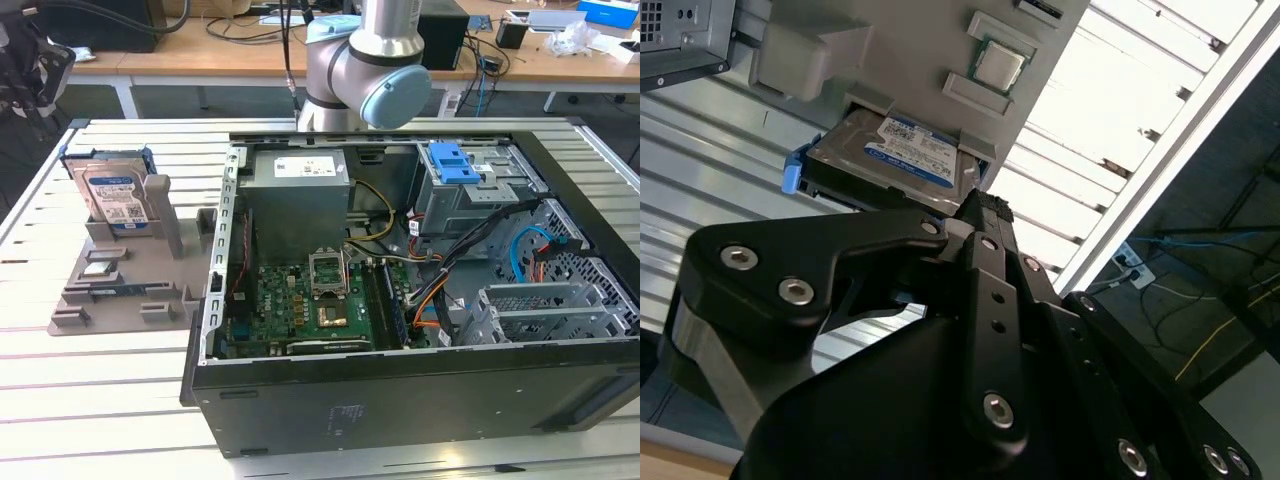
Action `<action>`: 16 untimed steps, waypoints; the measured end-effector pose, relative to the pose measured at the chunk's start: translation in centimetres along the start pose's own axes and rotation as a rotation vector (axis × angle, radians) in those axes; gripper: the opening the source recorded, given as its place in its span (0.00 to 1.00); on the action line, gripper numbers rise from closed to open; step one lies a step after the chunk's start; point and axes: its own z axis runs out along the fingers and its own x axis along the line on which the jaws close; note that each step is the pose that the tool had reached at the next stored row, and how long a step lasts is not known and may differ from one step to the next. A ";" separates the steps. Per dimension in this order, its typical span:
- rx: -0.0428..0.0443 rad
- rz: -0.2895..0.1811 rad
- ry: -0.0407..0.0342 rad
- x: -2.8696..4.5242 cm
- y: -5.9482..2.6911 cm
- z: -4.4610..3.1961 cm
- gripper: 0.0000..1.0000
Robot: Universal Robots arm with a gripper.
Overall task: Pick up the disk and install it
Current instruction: 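Reach for the disk, then pick up the disk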
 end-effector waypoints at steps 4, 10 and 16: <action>0.0000 0.000 0.0000 -0.01 0.00 0.00 0.11; -0.0018 -0.068 0.0002 -0.02 0.00 0.00 0.11; -0.0038 -0.148 0.0004 -0.02 0.00 0.00 0.11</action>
